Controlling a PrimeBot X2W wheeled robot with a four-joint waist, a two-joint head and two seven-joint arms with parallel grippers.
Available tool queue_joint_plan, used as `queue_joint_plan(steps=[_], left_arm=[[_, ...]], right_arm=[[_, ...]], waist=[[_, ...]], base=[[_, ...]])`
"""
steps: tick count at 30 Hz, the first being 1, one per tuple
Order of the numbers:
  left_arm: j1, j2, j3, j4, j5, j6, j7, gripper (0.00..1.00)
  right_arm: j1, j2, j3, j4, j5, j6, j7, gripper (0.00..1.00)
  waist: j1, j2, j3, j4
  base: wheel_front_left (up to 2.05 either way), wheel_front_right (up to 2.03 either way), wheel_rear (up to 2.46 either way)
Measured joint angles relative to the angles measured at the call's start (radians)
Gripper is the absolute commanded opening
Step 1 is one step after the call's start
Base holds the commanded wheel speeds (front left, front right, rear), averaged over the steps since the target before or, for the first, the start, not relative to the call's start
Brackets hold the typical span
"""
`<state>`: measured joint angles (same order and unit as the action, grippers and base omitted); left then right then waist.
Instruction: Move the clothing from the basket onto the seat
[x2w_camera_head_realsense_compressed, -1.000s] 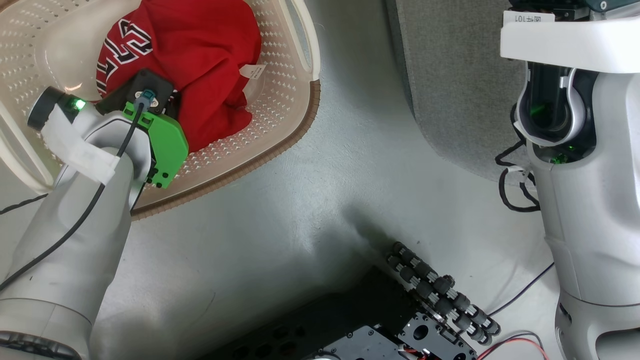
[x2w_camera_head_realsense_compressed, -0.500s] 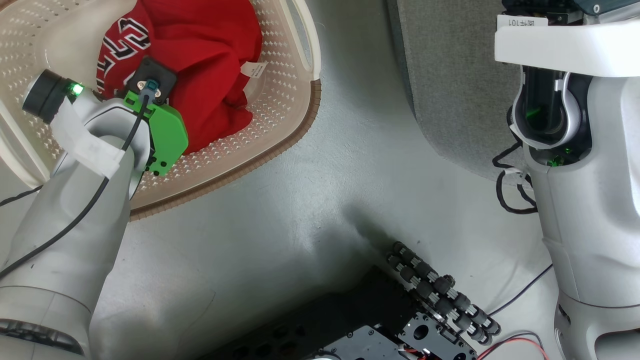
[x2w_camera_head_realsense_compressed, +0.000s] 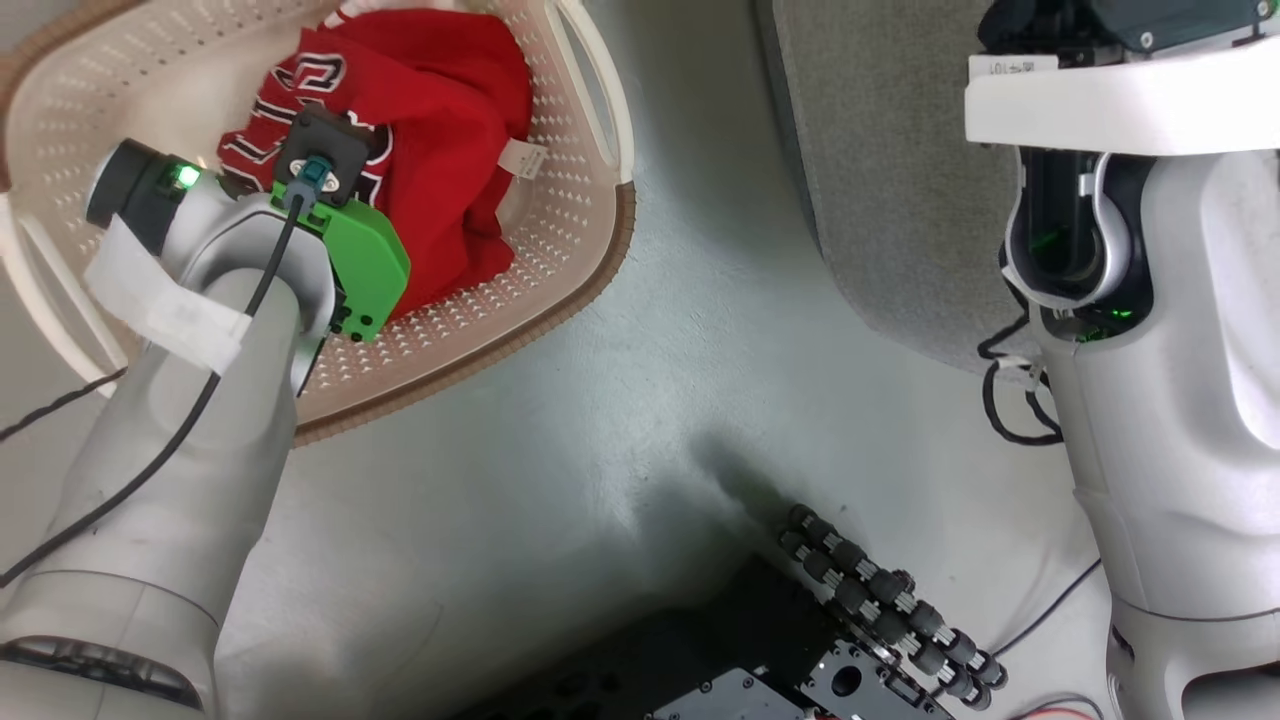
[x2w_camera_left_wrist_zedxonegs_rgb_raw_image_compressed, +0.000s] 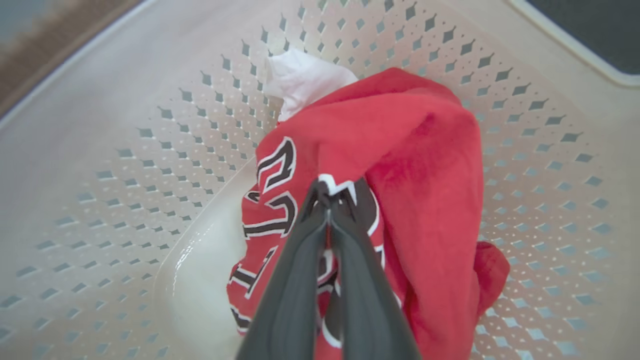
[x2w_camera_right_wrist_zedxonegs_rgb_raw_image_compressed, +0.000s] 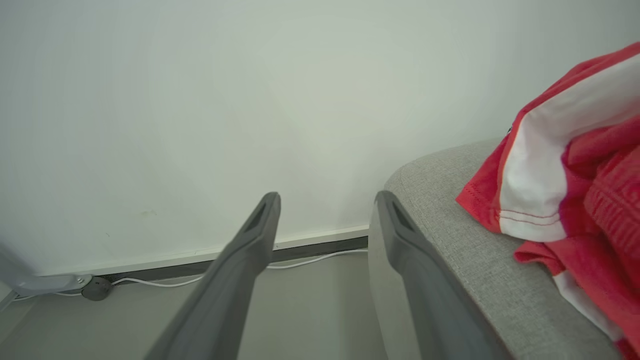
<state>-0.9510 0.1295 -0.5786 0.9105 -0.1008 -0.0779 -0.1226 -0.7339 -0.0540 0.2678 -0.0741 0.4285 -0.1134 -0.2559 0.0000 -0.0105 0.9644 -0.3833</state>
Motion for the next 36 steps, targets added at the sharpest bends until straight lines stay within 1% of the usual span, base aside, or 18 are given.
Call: queue_joint_plan(steps=[4, 12, 18, 23, 26, 28, 36], left_arm=[[0.025, -0.011, 0.01, -0.002, -0.013, -0.001, -0.037, 0.0], [0.069, -0.047, 0.029, -0.034, -0.068, -0.006, -0.098, 0.0], [0.111, -0.067, 0.045, -0.074, -0.122, -0.019, -0.109, 0.0], [0.123, -0.073, 0.054, -0.102, -0.141, -0.02, -0.117, 0.0], [0.142, -0.078, 0.064, -0.12, -0.156, -0.021, -0.118, 0.0], [0.158, -0.08, 0.073, -0.134, -0.188, -0.025, -0.12, 0.0], [0.183, -0.085, 0.074, -0.183, -0.204, -0.028, -0.126, 0.0]], right_arm=[[0.027, 0.0, -0.007, 0.041, -0.019, 0.002, 0.0, 1.0], [0.085, 0.0, -0.026, 0.118, -0.077, 0.027, 0.0, 1.0], [0.141, -0.007, -0.042, 0.173, -0.113, 0.052, 0.0, 1.0], [0.172, -0.009, -0.051, 0.198, -0.123, 0.054, 0.0, 1.0], [0.195, -0.009, -0.057, 0.217, -0.124, 0.063, 0.0, 1.0], [0.211, -0.009, -0.061, 0.227, -0.131, 0.063, 0.0, 1.0], [0.273, -0.015, -0.079, 0.279, -0.137, 0.08, 0.0, 1.0]], waist=[[0.0, 0.0, -0.039, 0.01], [0.0, 0.0, -0.135, 0.04], [0.0, 0.0, -0.227, 0.081], [-0.0001, 0.0, -0.281, 0.107], [0.0, 0.0, -0.323, 0.127], [-0.0001, 0.0, -0.351, 0.139], [-0.0001, 0.0, -0.465, 0.185]], base=[[0.0, 0.0, 0.0], [0.0, 0.0, 0.0], [0.0, 0.0, 0.0], [0.0, 0.0, 0.0], [0.0, 0.0, 0.0], [0.0, 0.0, 0.0], [0.0, 0.0, 0.0]])
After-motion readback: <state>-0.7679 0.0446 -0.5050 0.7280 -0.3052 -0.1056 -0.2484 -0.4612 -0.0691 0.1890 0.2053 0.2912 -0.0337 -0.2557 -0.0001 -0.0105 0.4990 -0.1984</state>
